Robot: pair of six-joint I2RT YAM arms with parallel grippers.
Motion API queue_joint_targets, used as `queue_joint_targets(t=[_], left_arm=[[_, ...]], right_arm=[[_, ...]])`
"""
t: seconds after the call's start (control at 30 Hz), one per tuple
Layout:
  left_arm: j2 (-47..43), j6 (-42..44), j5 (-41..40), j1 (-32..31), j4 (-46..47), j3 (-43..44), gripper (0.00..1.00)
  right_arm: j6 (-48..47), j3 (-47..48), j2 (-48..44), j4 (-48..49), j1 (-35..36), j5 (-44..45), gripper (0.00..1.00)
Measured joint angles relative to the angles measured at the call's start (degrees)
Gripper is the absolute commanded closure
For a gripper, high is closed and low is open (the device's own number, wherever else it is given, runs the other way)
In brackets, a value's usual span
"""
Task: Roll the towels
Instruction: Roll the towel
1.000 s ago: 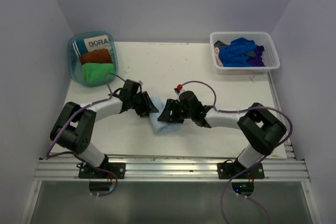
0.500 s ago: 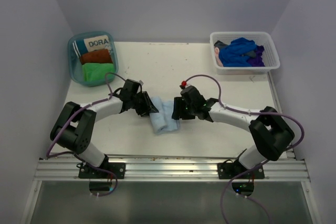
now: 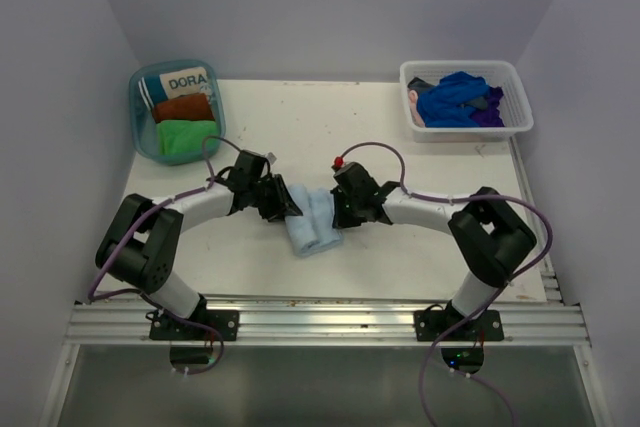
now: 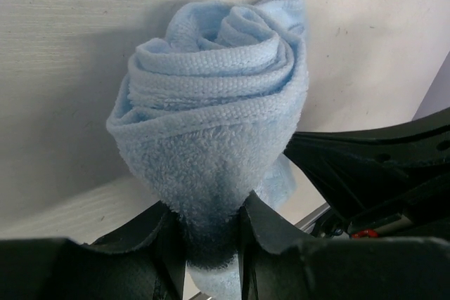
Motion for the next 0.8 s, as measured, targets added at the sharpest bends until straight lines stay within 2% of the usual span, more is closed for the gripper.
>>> queue_joint_targets(t=[0.4, 0.53, 0.6, 0.63, 0.8], left_arm=[[1.36, 3.37, 2.84, 0.02, -0.52, 2.47, 0.71], [2.27, 3.39, 1.51, -0.02, -3.06, 4.13, 0.70], [2.73, 3.32, 0.79, -0.04, -4.22, 4.81, 0.70], [2.86, 3.28, 0.48, -0.04, -4.57, 4.90, 0.70], [2.91, 2.19, -0.66, -0.07, -5.84, 4.90, 0.70]], right_arm=[[-8.52, 5.99, 5.03, -0.28, -2.34, -0.94, 1.00], [-9.16, 5.92, 4.35, -0.83, -2.34, -0.57, 0.67], [-9.60, 5.49, 2.80, -1.20, -2.36, 0.35, 0.57], [-9.73, 5.22, 1.57, -1.62, -2.34, 0.81, 0.49], [-10.12, 4.68, -6.45, -2.99, -0.17, 5.42, 0.39]])
